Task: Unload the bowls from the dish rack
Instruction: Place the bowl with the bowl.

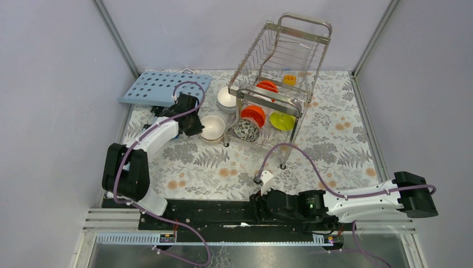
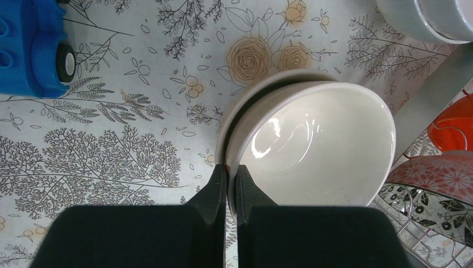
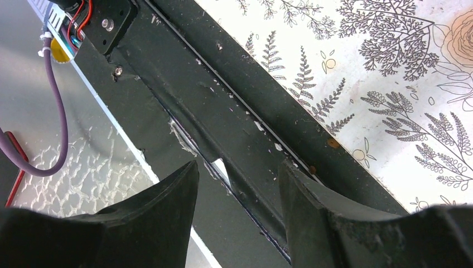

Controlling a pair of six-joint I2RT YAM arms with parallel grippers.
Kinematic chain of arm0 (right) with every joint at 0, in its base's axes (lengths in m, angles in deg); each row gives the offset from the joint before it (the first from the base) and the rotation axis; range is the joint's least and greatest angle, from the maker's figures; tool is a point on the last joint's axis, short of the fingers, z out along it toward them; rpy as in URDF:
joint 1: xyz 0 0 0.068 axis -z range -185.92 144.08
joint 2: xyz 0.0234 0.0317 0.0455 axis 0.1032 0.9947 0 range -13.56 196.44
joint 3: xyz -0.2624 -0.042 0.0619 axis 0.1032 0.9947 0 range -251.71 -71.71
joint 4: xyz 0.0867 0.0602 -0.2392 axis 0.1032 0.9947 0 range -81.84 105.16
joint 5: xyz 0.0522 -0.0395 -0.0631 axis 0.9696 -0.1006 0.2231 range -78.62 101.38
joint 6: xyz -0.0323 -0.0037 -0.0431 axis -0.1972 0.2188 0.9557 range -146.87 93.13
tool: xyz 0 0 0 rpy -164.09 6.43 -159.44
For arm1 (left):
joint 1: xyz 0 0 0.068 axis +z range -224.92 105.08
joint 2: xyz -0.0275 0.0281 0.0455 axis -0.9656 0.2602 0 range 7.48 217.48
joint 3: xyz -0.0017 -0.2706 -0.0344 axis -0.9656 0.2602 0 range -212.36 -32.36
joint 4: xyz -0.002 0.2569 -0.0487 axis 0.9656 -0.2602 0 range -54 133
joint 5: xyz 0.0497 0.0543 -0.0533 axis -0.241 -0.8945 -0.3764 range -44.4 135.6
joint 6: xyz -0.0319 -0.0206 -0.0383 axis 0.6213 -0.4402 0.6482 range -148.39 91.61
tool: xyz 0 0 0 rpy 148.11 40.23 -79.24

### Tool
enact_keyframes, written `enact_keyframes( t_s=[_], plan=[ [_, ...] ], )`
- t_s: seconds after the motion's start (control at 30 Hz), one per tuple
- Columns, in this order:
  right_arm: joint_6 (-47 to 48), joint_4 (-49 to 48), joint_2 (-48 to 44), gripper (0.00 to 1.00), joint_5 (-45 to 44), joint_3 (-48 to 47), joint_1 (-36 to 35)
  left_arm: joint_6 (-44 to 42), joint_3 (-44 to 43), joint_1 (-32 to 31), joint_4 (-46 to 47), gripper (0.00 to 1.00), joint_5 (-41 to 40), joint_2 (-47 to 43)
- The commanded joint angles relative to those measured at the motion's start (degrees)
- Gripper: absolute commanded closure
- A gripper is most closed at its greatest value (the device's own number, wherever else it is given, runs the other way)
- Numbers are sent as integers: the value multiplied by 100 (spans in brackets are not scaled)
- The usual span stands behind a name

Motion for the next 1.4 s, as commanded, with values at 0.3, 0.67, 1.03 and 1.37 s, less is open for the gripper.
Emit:
enact_keyframes(
  t_s=[0.3, 0.67, 1.03, 1.37],
  plan=[
    [-31, 22, 97, 38, -271, -281, -116, 15, 35, 38, 516, 81, 393, -21],
    [11, 243, 218, 38, -323, -421, -120, -111, -109, 36, 307, 61, 337, -243],
    [46, 374, 141, 37, -420, -475, -158, -243, -224, 36, 2, 31, 223, -574],
    [277, 632, 460, 36, -685, -960, -155, -466, -318, 36, -476, 6, 22, -1117]
  ],
)
